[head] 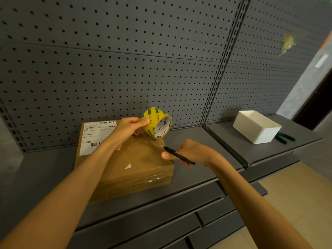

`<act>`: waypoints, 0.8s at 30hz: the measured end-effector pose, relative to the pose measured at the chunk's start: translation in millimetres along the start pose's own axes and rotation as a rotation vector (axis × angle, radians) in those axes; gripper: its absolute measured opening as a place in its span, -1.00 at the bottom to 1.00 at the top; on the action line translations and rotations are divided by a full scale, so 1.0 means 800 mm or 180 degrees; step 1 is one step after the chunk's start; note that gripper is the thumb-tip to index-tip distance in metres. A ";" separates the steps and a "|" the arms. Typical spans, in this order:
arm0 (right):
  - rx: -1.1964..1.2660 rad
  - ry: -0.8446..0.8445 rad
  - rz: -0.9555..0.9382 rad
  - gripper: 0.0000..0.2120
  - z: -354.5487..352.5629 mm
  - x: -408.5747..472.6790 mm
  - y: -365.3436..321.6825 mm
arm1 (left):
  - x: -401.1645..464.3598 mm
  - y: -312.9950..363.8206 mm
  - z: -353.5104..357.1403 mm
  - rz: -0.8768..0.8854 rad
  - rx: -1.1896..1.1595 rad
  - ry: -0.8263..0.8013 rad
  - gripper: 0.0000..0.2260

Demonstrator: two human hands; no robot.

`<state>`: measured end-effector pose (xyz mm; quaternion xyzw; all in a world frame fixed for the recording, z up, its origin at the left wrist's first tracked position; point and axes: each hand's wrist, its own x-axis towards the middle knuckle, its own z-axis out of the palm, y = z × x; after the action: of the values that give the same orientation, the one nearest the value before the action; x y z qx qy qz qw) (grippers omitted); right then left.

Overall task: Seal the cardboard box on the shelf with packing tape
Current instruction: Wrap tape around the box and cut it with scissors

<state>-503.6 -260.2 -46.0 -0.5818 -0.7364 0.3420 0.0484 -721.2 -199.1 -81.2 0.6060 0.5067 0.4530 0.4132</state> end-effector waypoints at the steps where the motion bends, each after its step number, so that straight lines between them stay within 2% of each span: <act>1: 0.0033 -0.0007 -0.0008 -0.36 0.001 0.004 -0.003 | 0.000 0.001 0.000 -0.0004 -0.0007 -0.0006 -0.78; 7: 0.0036 0.0096 0.0012 -0.30 0.003 0.021 -0.003 | 0.000 0.001 -0.002 -0.0007 -0.0005 -0.0097 -0.81; 14: -0.0027 0.0101 -0.0048 -0.49 0.001 0.028 0.005 | 0.001 0.003 -0.006 0.0045 -0.0046 -0.0148 -0.84; 24: -0.0111 0.0077 -0.0103 -0.51 0.002 0.033 0.010 | 0.001 0.002 -0.005 0.0083 -0.0009 -0.0089 -0.86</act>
<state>-506.2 -236.5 -60.3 -0.5746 -0.7509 0.3212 0.0527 -724.6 -198.3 -78.9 0.6183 0.4923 0.4506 0.4152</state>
